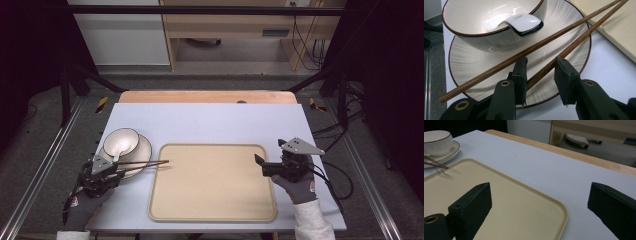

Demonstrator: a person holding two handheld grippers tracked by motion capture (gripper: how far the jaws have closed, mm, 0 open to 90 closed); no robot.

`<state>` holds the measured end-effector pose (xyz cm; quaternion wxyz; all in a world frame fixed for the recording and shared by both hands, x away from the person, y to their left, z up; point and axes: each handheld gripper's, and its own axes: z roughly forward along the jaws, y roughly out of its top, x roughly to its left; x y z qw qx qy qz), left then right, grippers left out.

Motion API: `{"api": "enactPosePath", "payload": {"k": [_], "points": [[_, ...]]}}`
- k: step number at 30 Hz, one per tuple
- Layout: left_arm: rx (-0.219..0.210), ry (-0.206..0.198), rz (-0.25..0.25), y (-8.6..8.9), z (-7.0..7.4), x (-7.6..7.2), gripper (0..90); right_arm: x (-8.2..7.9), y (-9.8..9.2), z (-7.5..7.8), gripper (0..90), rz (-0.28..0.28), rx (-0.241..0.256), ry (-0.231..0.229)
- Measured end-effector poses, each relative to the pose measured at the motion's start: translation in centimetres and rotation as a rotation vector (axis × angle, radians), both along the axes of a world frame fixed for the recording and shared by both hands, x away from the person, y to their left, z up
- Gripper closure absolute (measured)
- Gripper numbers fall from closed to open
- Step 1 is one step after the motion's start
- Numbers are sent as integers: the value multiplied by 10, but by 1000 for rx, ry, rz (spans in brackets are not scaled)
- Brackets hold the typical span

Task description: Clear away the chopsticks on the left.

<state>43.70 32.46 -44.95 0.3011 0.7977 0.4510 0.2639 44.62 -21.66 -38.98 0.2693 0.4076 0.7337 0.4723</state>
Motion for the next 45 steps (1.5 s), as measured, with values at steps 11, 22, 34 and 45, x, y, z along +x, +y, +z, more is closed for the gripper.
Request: {"api": "enactPosePath", "payload": {"k": [11,22,34,45], "points": [[-11,3,-1,-6,2,1,746,0,0,-1,54,3,-10,3],[-9,25,1,-11,2,2,752,0,2,-2,56,5,-12,8],[-42,35,14,-17,5,3,835,0,1,-2,55,7,-15,12],[-60,72,37,-22,1,11,816,0,0,-1,55,6,-9,7]]}}
